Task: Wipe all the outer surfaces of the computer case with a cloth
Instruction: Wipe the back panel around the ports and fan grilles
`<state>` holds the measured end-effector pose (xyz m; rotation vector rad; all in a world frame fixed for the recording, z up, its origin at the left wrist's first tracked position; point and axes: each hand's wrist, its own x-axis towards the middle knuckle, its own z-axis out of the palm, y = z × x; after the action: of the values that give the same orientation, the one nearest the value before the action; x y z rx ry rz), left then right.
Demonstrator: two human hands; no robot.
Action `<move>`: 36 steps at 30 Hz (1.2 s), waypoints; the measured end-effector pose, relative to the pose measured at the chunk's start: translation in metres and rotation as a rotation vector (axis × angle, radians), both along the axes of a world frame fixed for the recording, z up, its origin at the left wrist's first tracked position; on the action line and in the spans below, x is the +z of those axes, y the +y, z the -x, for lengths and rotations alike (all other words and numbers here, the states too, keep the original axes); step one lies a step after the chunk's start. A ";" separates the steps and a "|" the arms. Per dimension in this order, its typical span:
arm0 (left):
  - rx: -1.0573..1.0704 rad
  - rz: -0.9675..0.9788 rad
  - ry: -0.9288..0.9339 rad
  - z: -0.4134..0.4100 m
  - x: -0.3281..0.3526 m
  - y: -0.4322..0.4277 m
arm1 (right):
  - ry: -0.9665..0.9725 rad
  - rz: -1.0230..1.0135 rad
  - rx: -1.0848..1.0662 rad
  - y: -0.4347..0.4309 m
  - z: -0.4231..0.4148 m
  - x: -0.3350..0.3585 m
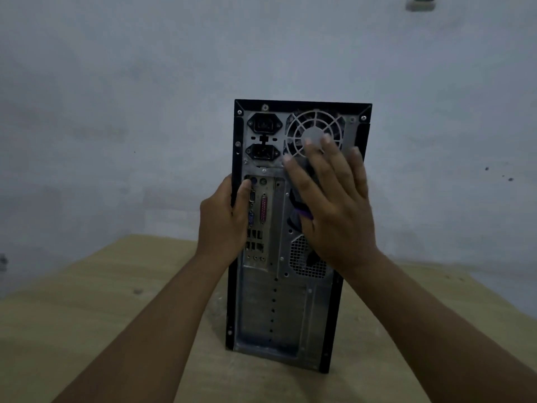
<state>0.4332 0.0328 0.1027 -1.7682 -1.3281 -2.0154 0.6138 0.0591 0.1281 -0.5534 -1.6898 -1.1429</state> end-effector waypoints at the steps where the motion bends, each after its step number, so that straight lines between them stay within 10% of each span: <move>1: 0.007 -0.004 0.002 -0.001 0.000 0.000 | -0.056 -0.001 -0.011 0.001 -0.002 -0.005; 6: 0.020 -0.021 0.033 -0.003 0.001 0.001 | -0.335 0.006 0.004 0.004 -0.023 -0.011; 12: 0.013 -0.023 0.048 -0.004 -0.001 0.001 | 0.187 0.185 0.125 -0.012 0.004 -0.026; 21: 0.011 -0.012 0.133 0.002 0.003 -0.002 | -0.732 0.153 -0.167 -0.004 0.004 -0.131; 28: 0.038 -0.004 0.126 0.002 0.002 0.000 | -0.203 0.243 -0.001 -0.008 0.029 -0.127; 36: 0.044 0.001 0.138 0.001 0.003 -0.004 | -0.248 0.281 0.066 -0.010 0.036 -0.141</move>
<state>0.4317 0.0286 0.1061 -1.8250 -1.3140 -1.8343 0.5777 0.0495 -0.0127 -0.5405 -2.0866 -0.9620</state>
